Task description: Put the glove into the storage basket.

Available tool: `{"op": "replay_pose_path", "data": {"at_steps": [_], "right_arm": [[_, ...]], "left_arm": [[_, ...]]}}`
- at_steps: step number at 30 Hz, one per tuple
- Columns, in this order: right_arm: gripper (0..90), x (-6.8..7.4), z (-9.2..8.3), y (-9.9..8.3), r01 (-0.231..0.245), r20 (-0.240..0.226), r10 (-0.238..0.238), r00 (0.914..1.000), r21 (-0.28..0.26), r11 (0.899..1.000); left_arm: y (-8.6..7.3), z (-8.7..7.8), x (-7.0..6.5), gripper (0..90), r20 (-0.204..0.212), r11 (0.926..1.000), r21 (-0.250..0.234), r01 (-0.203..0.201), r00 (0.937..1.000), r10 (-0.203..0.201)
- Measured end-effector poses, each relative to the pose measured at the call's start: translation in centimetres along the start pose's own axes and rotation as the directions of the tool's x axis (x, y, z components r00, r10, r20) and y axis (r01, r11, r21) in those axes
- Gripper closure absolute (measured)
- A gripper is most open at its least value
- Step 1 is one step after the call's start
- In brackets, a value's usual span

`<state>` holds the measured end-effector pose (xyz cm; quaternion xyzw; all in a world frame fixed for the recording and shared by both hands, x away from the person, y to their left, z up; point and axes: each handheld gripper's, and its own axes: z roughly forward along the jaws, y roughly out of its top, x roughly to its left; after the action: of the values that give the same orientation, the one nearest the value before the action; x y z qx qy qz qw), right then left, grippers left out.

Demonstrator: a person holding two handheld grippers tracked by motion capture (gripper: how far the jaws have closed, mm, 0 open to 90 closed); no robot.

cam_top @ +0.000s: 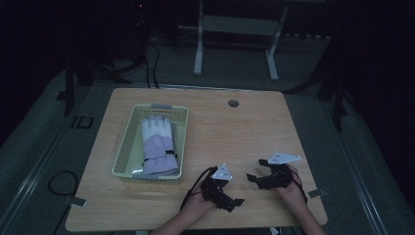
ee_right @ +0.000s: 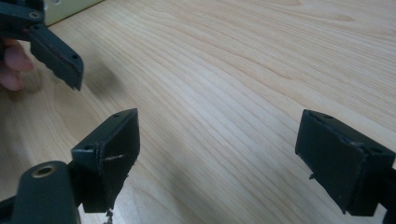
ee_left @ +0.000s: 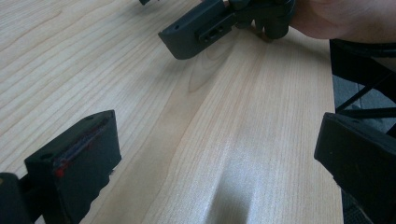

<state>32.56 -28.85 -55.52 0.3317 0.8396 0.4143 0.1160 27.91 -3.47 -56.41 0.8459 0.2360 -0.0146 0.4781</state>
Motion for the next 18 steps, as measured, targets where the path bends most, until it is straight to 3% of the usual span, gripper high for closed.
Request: {"op": "replay_pose_path", "data": {"at_steps": [3, 12, 18], "right_arm": [[13.9, -0.1, -0.1, -0.2, -0.011, 0.004, 0.011, 0.9999, 0.007, 1.0], [13.8, -0.3, -0.5, -1.2, -0.013, 0.027, 0.013, 0.9995, -0.022, 1.0], [13.9, -0.4, -0.5, -1.2, -0.017, 0.051, 0.018, 0.9985, -0.022, 1.0]], "left_arm": [[0.0, 0.0, -0.2, 0.5, 0.009, 1.0, 0.002, -0.006, 0.9999, 0.006], [-0.7, -0.6, -0.8, 0.5, -0.025, 0.9983, -0.043, -0.038, 0.999, 0.037], [-1.0, -0.7, -0.6, 0.5, -0.03, 0.9974, -0.066, -0.03, 0.9992, 0.028]]}}
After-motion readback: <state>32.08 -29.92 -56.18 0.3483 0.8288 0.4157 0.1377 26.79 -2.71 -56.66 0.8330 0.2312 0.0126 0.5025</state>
